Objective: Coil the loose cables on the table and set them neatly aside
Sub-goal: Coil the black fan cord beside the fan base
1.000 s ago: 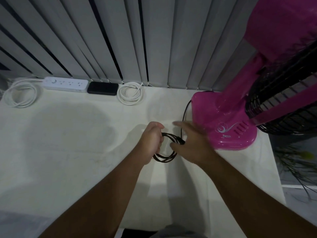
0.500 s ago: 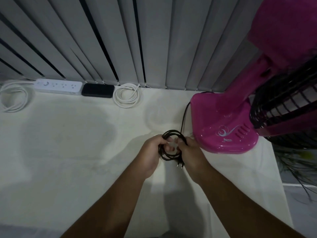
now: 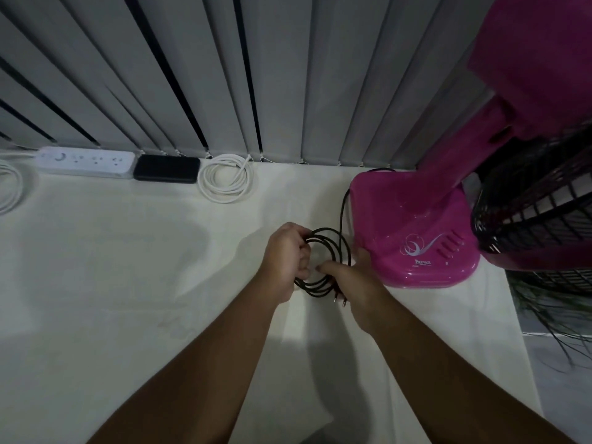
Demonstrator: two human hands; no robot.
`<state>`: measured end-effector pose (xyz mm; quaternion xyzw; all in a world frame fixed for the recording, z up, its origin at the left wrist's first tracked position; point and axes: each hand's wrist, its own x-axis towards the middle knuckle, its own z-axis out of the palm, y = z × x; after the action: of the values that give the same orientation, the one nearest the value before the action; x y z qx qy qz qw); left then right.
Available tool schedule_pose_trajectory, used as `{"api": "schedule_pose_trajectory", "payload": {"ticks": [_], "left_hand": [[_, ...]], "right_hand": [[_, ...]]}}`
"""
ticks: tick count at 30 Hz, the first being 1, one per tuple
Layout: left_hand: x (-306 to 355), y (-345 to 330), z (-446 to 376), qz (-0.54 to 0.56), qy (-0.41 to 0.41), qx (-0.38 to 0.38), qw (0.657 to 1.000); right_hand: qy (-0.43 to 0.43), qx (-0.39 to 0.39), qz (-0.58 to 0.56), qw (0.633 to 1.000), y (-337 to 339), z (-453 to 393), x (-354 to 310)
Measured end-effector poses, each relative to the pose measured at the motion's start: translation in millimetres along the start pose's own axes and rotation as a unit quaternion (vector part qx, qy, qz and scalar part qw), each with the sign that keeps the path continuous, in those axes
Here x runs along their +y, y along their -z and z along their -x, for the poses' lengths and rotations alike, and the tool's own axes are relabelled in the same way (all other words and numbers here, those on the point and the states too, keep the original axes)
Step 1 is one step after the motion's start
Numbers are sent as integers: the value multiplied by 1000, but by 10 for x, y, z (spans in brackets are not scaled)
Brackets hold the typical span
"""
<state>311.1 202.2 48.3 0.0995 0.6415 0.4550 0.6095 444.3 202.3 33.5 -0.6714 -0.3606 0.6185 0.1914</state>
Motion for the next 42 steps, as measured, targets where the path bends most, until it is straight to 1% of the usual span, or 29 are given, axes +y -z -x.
{"api": "schedule_pose_trajectory", "payload": {"ticks": [2,5,8,10,12,14,17,18,24,26,29,31,34,36,40,42], "left_hand": [[35,34,-34,-11,-18,-4,1000],[38,46,-62,-14,-58,10,998],[11,88,-66,-11,-72,10,997],[-12,125,-60,-23,-70,-6,997],[-16,145,-45,-30,-67,-25,997],[4,142,-37,-34,-65,-35,997],[38,112,-32,-46,-68,-34,996],[39,100,-35,-44,-72,-31,996],[-54,85,-12,38,-102,13,994],[-113,99,8,51,-72,18,996],[-264,143,78,70,6,-13,997],[-358,167,127,99,15,-18,995],[-410,127,164,99,-17,-2,995],[-359,64,153,83,-26,27,996],[-192,26,-28,-1,-46,116,992],[-97,39,-139,-46,-60,110,991]], "right_hand": [[25,-37,0,999,-16,-8,-13],[8,-64,26,998,-74,34,15],[-40,-43,53,997,-89,60,74],[-57,-19,48,997,-68,73,65],[-41,-13,34,999,-51,51,44],[-10,-26,-1,1000,-50,34,9],[-28,-81,-139,987,-84,54,-41],[-35,-88,-156,983,-107,73,-49],[-53,-57,-162,984,-245,194,21],[-48,-35,-178,982,-249,168,11],[-59,-21,-202,977,-247,123,-7],[-81,-6,-191,978,-243,122,-7],[-132,2,-201,971,-265,135,24],[-142,-7,-206,968,-292,145,45],[-143,-59,-179,972,-228,133,9],[-106,-67,-147,981,-142,55,-49]]}}
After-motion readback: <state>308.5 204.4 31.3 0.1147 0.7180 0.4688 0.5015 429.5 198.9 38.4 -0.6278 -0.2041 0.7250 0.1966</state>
